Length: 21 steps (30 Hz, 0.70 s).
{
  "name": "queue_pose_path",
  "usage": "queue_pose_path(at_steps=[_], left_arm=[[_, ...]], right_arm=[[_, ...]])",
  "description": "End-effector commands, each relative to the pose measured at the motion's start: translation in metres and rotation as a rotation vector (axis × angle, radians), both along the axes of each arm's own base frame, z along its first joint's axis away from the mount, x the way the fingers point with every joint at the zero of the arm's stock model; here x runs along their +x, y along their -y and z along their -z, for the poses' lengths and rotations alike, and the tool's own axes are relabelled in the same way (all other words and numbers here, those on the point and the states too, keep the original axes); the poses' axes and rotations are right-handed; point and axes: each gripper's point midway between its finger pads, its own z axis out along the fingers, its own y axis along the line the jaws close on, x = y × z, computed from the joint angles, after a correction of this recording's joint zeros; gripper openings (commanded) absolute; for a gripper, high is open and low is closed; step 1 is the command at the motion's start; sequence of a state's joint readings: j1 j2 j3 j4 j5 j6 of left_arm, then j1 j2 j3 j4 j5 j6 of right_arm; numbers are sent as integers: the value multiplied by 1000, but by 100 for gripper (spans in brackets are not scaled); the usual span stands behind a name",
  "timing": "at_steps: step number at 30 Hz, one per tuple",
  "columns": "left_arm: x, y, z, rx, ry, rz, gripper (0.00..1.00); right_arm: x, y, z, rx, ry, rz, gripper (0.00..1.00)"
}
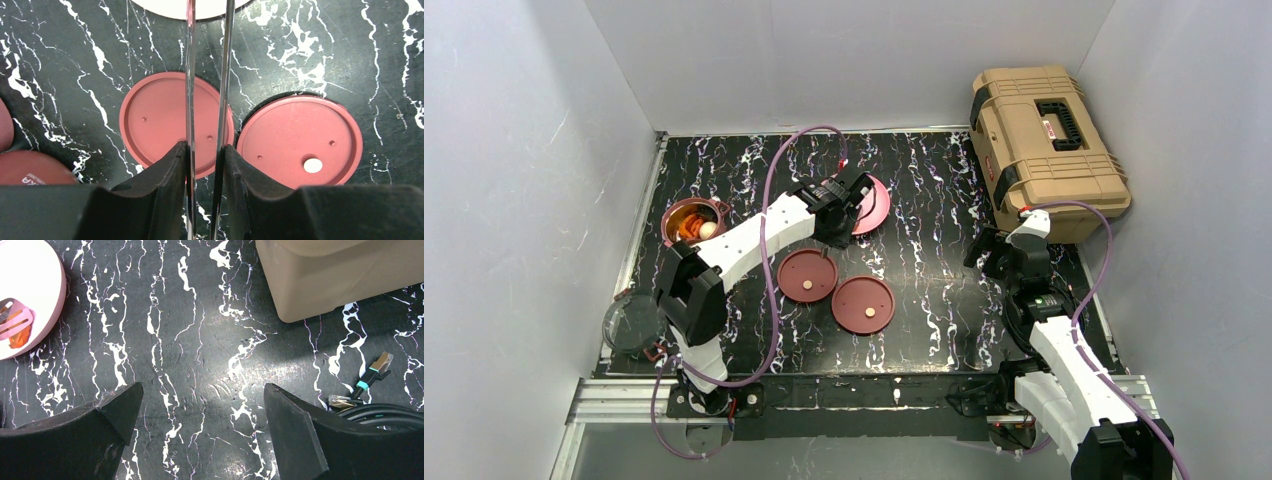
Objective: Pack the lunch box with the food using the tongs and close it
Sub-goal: Pick up the fake food from the plate.
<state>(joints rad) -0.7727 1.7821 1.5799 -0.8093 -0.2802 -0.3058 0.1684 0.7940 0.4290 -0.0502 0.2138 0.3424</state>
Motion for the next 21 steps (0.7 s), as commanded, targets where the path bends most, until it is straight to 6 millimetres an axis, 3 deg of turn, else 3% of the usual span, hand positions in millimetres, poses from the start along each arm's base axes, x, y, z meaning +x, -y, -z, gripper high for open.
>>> queue_pose_path(at_steps=[1, 14, 21], left_arm=[[2, -13, -16, 52, 38, -25, 24], [7, -3, -45, -41, 80, -27, 12], [11, 2, -52, -100, 79, -17, 12]], right_arm=[[9, -1, -16, 14, 54, 7, 100], [8, 0, -16, 12, 55, 12, 100], [9, -1, -16, 14, 53, 8, 100]])
